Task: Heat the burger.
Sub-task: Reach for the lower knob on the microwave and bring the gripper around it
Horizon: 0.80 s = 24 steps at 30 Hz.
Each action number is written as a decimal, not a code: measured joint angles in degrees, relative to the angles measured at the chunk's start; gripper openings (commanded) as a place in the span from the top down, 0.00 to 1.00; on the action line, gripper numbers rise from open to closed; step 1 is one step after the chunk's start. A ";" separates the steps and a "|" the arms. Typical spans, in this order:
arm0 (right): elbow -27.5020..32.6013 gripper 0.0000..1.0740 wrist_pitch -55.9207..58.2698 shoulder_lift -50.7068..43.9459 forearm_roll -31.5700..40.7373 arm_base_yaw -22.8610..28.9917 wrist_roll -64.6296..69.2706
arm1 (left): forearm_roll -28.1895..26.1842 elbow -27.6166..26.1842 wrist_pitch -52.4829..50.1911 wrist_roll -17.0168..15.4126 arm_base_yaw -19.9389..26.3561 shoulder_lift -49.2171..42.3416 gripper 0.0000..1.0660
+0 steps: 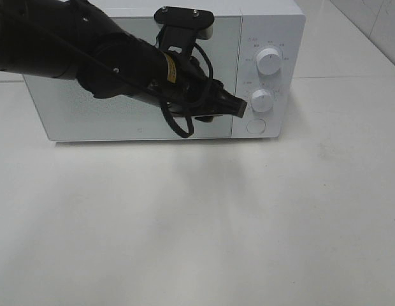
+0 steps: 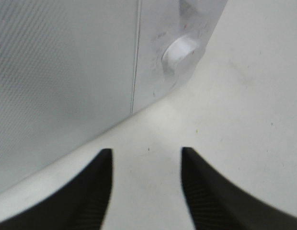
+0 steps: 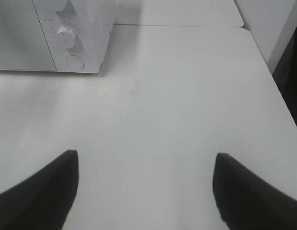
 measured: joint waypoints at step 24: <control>0.00 0.30 0.00 0.00 0.00 0.00 0.00 | -3.55 -0.23 44.86 1.78 3.09 -16.96 0.06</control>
